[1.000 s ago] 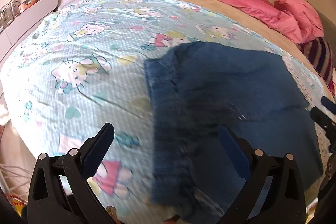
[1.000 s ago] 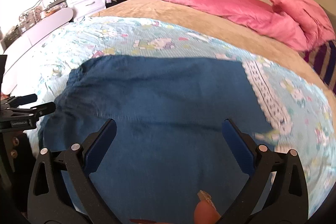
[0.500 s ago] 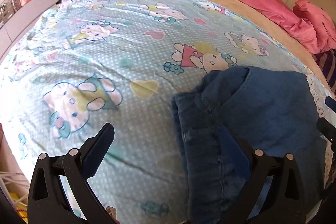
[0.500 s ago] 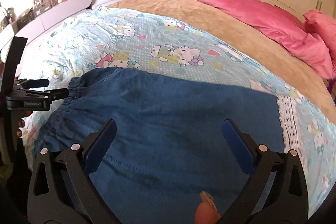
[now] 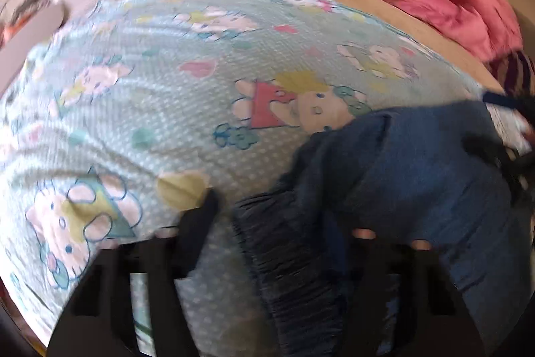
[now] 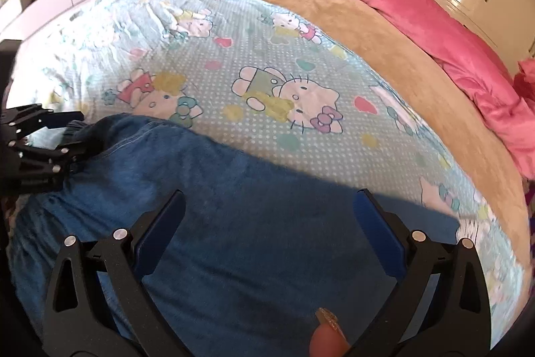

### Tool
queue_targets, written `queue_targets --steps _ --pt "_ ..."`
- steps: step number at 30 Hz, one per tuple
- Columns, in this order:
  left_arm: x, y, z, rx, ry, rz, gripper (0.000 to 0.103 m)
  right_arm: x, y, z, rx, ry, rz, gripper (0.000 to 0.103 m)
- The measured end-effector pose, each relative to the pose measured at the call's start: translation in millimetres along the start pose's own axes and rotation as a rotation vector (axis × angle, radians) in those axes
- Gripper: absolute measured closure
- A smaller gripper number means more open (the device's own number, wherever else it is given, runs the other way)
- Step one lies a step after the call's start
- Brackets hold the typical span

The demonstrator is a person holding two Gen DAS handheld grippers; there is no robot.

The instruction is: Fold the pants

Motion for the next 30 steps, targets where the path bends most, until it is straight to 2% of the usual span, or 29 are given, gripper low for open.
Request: queue_targets --steps 4,10,13,16,17,18,19,21,22,23,26,30 --pt "-5 -6 12 0.020 -0.065 -0.048 0.066 10 5 -11 0.002 0.003 0.092 0.008" --pt "-10 -1 45 -0.061 -0.162 -0.015 0.068 19 16 -27 0.005 0.021 0.206 0.008" --pt "-12 -3 55 -0.069 -0.205 -0.024 0.068 23 24 -33 0.010 0.016 0.245 0.008" --pt "-11 -4 55 -0.087 -0.208 -0.018 0.068 25 33 -38 0.018 0.012 0.287 0.010" --pt "-12 -4 54 -0.088 -0.209 -0.020 0.068 25 36 -41 0.030 0.017 0.300 0.018" --pt "-12 -4 54 -0.089 -0.209 -0.021 0.068 24 41 -43 0.066 0.029 0.311 0.032" --pt "-12 -4 53 -0.090 -0.206 -0.018 0.068 24 44 -44 0.085 0.032 0.310 0.039" --pt "-13 -2 53 -0.088 -0.206 -0.017 0.068 22 50 -42 0.117 0.022 0.303 0.063" --pt "-13 -1 53 -0.085 -0.207 -0.019 0.068 22 53 -38 0.142 0.011 0.299 0.070" --pt "-13 -1 54 -0.081 -0.211 -0.020 0.068 21 55 -36 0.154 0.001 0.292 0.081" --pt "-15 1 57 -0.084 -0.215 -0.013 0.068 17 55 -22 0.136 -0.037 0.256 0.092" --pt "-15 4 61 -0.088 -0.224 -0.008 0.068 8 47 7 0.131 -0.116 0.181 0.095"
Point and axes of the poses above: each gripper's, at about its wrist camera, not at the fingertips, and z roughly against the way its jaws point, y to its left, x to its top, the point moved 2 cm from there along -z, roughly the way its jaws point, and after that the axes turned 8 degrees about z, right-handed, at the moved point
